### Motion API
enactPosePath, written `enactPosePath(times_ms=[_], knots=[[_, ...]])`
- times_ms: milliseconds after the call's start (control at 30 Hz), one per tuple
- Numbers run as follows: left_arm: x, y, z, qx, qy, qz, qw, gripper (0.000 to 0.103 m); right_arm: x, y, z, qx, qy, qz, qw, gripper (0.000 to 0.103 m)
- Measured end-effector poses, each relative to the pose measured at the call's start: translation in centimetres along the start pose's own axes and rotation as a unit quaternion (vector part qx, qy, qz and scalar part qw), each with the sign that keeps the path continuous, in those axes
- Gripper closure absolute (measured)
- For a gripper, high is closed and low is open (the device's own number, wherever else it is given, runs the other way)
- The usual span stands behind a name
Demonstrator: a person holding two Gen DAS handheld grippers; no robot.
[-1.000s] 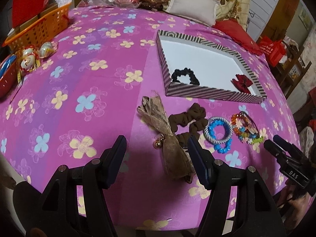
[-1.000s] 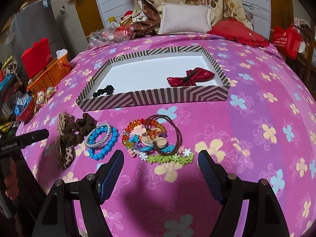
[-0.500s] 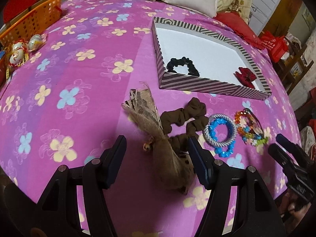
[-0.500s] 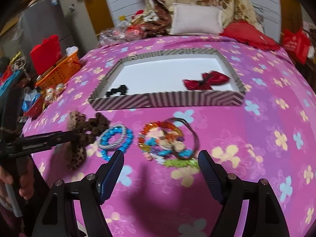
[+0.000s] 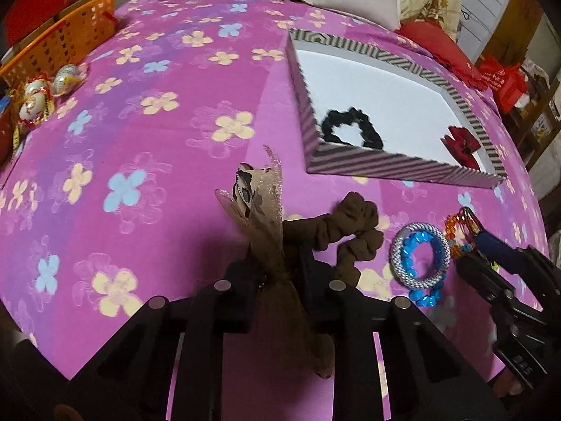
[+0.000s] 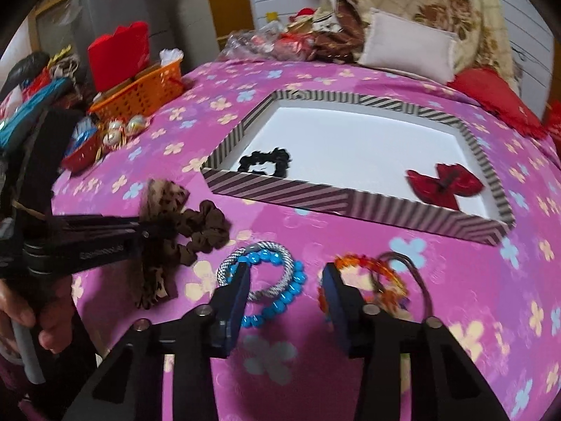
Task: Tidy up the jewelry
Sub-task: 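Grasp the tan bow clip with the left tool while the right tool grasps the silver bracelet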
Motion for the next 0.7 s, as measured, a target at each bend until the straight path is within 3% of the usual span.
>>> enactPosePath(times_ms=[67, 267, 400, 700], knots=[[-0.2, -0.3, -0.6, 0.002, -0.006, 0.002, 1.0000, 0.084, -0.1, 0.8, -0.2, -0.001, -0.006, -0.009, 1.000, 0.075], [-0.3, -0.6, -1.1, 0.006, -0.005, 0.000, 1.0000, 0.084, 0.0, 2.8, -0.2, 0.007, -0.012, -0.030, 0.999, 0.076], [-0.1, -0.2, -1.2, 0.007, -0.007, -0.004, 0.9999, 0.084, 0.0, 2.8, -0.2, 0.008, -0.012, -0.028, 1.000, 0.096], [0.0, -0.8, -1.1, 0.004, -0.008, 0.001, 1.0000, 0.084, 0.1, 1.1, -0.2, 0.004, -0.006, -0.008, 1.000, 0.096]])
Point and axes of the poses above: each gripper's, at about its wrist camera, not at the fingertips, and y roughly the way its jaws point, z to its right, x to its underside, the point moved 9 cm from there along y, roughly the way its jaws point, and after that the axes turned 6 degrees about -z, right-handed, at the moved point
